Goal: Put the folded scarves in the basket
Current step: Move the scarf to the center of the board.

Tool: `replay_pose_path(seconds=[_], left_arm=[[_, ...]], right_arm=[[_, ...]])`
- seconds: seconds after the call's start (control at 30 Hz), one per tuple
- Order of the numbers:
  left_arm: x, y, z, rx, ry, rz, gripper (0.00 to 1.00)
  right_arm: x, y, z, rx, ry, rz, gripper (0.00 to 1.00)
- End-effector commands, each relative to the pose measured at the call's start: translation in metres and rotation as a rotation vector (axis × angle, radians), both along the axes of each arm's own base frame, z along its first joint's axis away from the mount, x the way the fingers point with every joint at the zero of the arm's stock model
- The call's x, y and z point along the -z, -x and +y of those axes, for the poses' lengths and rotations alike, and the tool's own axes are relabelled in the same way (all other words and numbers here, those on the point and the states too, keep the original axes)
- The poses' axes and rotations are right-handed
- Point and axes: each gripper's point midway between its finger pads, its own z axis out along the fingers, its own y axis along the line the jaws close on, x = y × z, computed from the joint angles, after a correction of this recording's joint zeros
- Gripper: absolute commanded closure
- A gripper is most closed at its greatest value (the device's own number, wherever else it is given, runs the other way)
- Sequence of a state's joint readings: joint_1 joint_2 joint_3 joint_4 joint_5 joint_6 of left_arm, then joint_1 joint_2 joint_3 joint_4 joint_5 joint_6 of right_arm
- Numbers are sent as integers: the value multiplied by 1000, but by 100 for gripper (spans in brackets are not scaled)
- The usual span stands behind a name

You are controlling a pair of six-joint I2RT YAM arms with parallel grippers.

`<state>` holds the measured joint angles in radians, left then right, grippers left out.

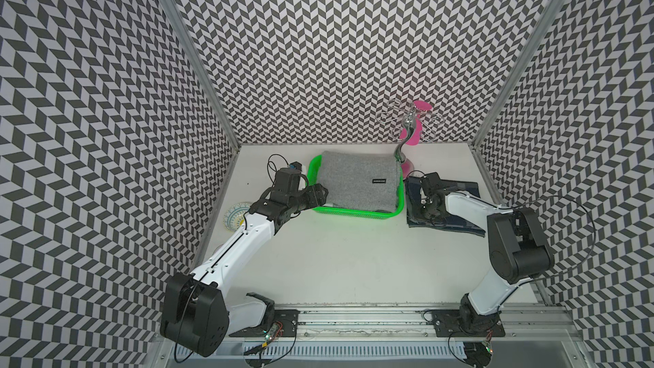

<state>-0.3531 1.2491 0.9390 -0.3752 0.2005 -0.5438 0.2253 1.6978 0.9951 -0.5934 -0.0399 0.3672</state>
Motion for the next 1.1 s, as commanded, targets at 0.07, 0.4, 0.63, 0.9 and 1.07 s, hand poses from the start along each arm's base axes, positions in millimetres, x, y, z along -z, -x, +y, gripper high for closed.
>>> replay_pose_path(seconds=[0.07, 0.4, 0.63, 0.9, 1.07], left_arm=[[-4, 11, -3, 38, 19, -16, 25], [6, 35, -7, 78, 58, 19, 26], [24, 60, -21, 115, 110, 84, 27], [41, 89, -44, 127, 180, 142, 27], [51, 102, -46, 124, 186, 176, 27]], right_arm=[[10, 70, 1, 3, 12, 201, 86], [1, 149, 25, -30, -30, 294, 88], [4, 200, 64, -125, -81, 336, 87], [4, 215, 99, -215, -105, 299, 87], [2, 195, 136, -292, -103, 248, 87]])
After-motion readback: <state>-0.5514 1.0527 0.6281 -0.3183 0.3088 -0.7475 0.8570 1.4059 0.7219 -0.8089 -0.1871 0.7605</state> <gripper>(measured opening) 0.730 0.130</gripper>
